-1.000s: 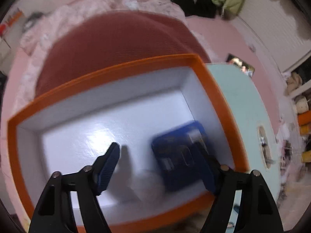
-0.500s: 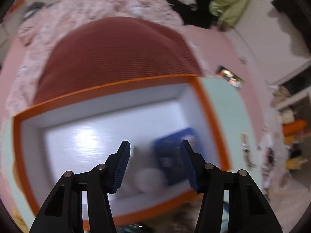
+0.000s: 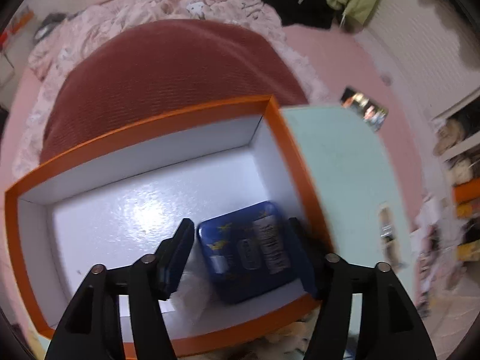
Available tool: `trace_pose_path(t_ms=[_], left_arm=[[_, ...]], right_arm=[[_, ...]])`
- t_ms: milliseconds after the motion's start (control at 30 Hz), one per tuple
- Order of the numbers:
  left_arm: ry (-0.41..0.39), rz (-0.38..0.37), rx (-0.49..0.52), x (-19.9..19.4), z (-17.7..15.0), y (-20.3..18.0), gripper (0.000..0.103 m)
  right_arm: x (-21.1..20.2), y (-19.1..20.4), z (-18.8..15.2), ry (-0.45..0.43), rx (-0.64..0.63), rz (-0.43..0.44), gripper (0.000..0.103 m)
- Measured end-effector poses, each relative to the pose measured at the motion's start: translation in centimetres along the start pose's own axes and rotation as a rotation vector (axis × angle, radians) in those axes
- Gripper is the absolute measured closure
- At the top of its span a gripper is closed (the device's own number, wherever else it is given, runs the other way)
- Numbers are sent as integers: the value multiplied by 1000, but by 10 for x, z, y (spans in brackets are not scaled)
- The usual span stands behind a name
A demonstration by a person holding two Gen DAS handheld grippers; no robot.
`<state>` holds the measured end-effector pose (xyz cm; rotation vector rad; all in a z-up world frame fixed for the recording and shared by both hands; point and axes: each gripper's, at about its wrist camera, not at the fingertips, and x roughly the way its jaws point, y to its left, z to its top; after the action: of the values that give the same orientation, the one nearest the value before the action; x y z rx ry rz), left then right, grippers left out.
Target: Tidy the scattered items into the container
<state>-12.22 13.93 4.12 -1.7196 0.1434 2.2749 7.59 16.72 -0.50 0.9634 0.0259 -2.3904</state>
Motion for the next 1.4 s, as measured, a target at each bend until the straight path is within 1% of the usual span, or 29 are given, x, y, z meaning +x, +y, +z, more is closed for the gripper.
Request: trace_pose_path(t_ms=[33, 67, 100, 233, 333, 367, 400, 467, 500, 600, 667, 700, 767, 800, 867, 900, 933, 967, 1000, 1033, 1067, 1100, 1133, 1200, 1233, 1300, 1367, 1400], left_arm=[[-17, 7, 8, 3, -1, 1, 29], [-29, 14, 13, 4, 0, 0, 24], [-37, 19, 17, 7, 1, -1, 23], [-52, 27, -3, 9, 3, 5, 23], [-75, 85, 10, 1, 2, 12, 24], [-80, 98, 13, 0, 3, 12, 25], [-78, 95, 12, 0, 4, 13, 27], [-81, 95, 15, -1, 6, 15, 35], [-84, 99, 19, -4, 7, 17, 36], [-86, 88, 23, -6, 8, 21, 51], [-91, 90, 33, -8, 7, 23, 68], [-92, 95, 38, -10, 7, 25, 74], [-91, 100, 46, -12, 4, 27, 93], [-92, 100, 46, -14, 3, 29, 95], [-114, 76, 32, -23, -2, 37, 95], [-128, 49, 15, -29, -5, 42, 94], [-143, 7, -8, -36, -9, 49, 94], [-161, -40, -31, -45, -15, 57, 91], [-180, -87, -53, -54, -21, 66, 86], [-206, -127, -79, -64, -30, 77, 71], [-239, -149, -105, -73, -38, 88, 58], [-279, -153, -133, -82, -47, 100, 54], [-322, -140, -162, -91, -57, 112, 52], [-376, -99, -196, -103, -75, 131, 52], [-392, -94, -202, -106, -83, 137, 52], [-415, -115, -207, -110, -97, 145, 52], [-439, -135, -203, -112, -112, 149, 52], [-451, -132, -202, -113, -119, 150, 51]], right_arm=[[0, 0, 0, 1, 1, 1, 38], [1, 0, -1, 2, 2, 3, 38], [1, 0, -1, 2, 2, 3, 38], [2, 1, -3, 3, 4, 7, 37], [2, 1, -3, 4, 2, 11, 37], [2, 1, -3, 4, 2, 13, 37], [2, 1, -3, 4, 0, 13, 37], [1, 1, -3, 5, -2, 15, 37], [2, 0, -3, 5, -2, 17, 37], [2, 1, -3, 6, -6, 22, 37], [2, 1, -3, 8, -11, 24, 37], [2, 1, -3, 8, -12, 24, 37], [2, 2, -4, 9, -13, 25, 37], [2, 2, -4, 9, -15, 25, 37], [3, 2, -4, 11, -17, 26, 37], [3, 2, -3, 12, -19, 26, 37], [4, 2, -3, 15, -24, 26, 37], [4, 2, -2, 20, -30, 26, 37], [4, 3, 0, 28, -38, 28, 37], [4, 2, 3, 44, -47, 33, 37], [2, 1, 9, 57, -54, 43, 37], [-2, -2, 16, 50, -52, 52, 37], [-10, -6, 29, 25, -42, 57, 37], [-24, -10, 62, -16, -38, 53, 37], [-27, -9, 83, -9, -50, 53, 37], [-21, -1, 120, 58, -93, 83, 38], [5, 15, 156, 211, -165, 144, 46], [20, 24, 167, 287, -195, 166, 53]])
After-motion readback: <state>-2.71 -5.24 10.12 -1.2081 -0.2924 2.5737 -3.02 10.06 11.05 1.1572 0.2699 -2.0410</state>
